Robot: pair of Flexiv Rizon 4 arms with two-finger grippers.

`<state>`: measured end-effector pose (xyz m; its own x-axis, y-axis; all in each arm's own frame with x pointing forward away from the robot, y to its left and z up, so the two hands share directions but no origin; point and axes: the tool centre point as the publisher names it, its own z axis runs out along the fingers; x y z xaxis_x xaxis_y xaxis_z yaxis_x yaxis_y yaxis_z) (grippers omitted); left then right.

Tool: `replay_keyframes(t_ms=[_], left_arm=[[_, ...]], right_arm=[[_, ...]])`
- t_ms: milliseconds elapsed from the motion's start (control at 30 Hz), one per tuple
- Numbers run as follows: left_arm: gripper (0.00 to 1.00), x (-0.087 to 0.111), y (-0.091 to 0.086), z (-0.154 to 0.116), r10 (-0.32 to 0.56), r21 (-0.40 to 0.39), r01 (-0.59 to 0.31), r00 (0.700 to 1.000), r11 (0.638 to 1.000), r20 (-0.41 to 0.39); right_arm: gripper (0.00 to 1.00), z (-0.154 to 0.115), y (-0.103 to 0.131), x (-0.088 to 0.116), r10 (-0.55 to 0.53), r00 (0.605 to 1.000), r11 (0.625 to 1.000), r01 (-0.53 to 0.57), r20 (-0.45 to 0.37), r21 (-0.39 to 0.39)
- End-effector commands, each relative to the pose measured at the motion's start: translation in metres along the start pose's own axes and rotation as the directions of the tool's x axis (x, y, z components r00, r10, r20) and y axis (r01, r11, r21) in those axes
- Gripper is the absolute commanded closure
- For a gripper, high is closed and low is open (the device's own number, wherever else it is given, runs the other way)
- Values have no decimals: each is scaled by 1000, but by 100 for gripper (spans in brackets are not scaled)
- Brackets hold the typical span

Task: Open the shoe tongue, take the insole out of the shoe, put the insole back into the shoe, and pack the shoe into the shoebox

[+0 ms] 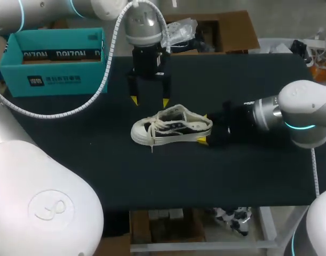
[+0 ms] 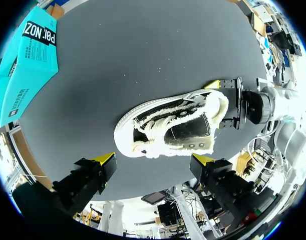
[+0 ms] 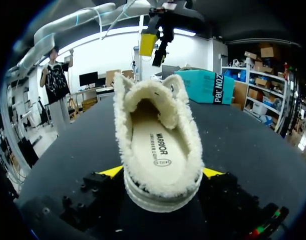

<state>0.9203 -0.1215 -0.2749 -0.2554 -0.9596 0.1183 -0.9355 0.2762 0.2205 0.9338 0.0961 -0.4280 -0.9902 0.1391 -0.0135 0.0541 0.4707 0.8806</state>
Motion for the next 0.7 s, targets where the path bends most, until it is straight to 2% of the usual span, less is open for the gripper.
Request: replay_keyframes(t_ms=[33,300,500,667,700], left_arm=[[0,13,-3,1,4,-5,-4,1000,1000,23],[0,43,-8,8,8,-2,-8,998,1000,68],[0,69,-25,23,6,-70,2,993,998,118],[0,78,-34,38,-14,-111,32,987,993,162],[4,79,-36,39,-20,-113,39,986,993,164]], right_arm=[[100,4,-4,4,18,1000,1000,-19,4,7],[100,4,-4,5,42,999,999,-43,26,30],[100,4,-4,5,42,999,999,-43,26,30],[100,4,-4,5,42,999,999,-43,26,30],[100,4,-4,5,42,999,999,-43,26,30]])
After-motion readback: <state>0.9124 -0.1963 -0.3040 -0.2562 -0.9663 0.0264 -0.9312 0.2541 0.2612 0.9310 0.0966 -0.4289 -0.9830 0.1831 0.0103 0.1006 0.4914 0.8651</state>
